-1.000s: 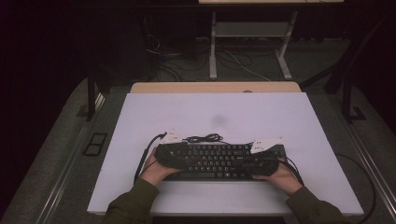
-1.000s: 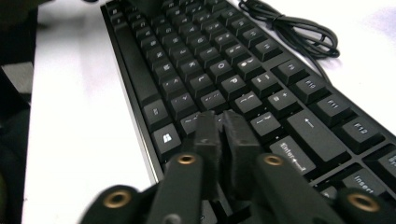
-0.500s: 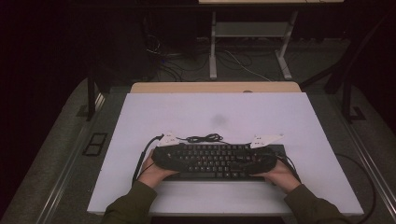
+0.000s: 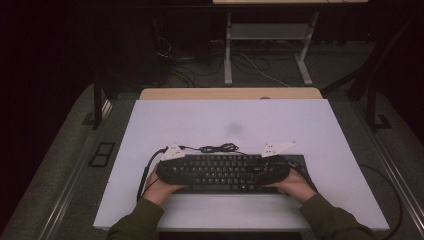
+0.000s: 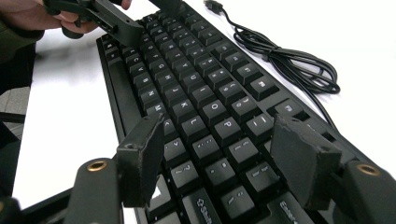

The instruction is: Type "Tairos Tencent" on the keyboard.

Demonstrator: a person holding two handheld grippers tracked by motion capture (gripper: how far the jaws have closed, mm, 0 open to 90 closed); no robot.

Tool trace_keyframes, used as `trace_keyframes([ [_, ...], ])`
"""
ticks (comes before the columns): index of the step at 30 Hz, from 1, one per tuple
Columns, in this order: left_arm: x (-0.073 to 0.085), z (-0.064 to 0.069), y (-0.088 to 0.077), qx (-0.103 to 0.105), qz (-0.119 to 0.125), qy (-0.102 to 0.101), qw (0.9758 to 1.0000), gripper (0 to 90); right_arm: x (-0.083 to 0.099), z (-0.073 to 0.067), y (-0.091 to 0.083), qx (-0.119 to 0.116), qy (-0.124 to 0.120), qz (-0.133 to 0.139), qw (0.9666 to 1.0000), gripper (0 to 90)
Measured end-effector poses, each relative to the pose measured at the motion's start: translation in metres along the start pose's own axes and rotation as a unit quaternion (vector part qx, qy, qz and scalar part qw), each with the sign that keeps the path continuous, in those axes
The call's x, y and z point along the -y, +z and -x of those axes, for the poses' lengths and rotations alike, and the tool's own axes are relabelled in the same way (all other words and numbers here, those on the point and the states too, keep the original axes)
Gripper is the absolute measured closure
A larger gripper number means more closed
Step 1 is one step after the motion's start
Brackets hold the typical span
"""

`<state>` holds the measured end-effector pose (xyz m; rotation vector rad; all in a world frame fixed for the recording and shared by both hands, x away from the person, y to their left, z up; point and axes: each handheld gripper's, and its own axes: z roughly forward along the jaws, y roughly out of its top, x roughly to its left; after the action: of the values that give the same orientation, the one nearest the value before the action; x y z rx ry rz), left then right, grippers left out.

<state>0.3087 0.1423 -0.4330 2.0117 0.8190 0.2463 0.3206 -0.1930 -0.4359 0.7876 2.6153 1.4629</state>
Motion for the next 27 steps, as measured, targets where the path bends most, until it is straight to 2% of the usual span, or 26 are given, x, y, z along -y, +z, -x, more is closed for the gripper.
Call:
trace_keyframes([
  [4, 0.003, -0.003, -0.005, -0.006, 0.004, -0.006, 1.0, 36.8, -0.002, 0.0, 0.004, -0.006, -0.002, -0.002, 1.0, 34.2],
  [11, 0.005, -0.005, -0.01, -0.016, 0.011, -0.01, 0.9998, 57.8, -0.005, -0.001, 0.01, -0.01, -0.006, -0.002, 0.9999, 33.9],
  [20, 0.005, -0.006, -0.009, -0.008, -0.009, -0.012, 0.9999, 88.7, -0.006, -0.001, 0.011, -0.01, -0.007, -0.003, 0.9999, 33.8],
  [27, 0.005, -0.005, -0.005, -0.006, -0.016, -0.01, 0.9998, 89.1, -0.006, -0.001, 0.011, -0.01, -0.007, -0.004, 0.9999, 33.8],
])
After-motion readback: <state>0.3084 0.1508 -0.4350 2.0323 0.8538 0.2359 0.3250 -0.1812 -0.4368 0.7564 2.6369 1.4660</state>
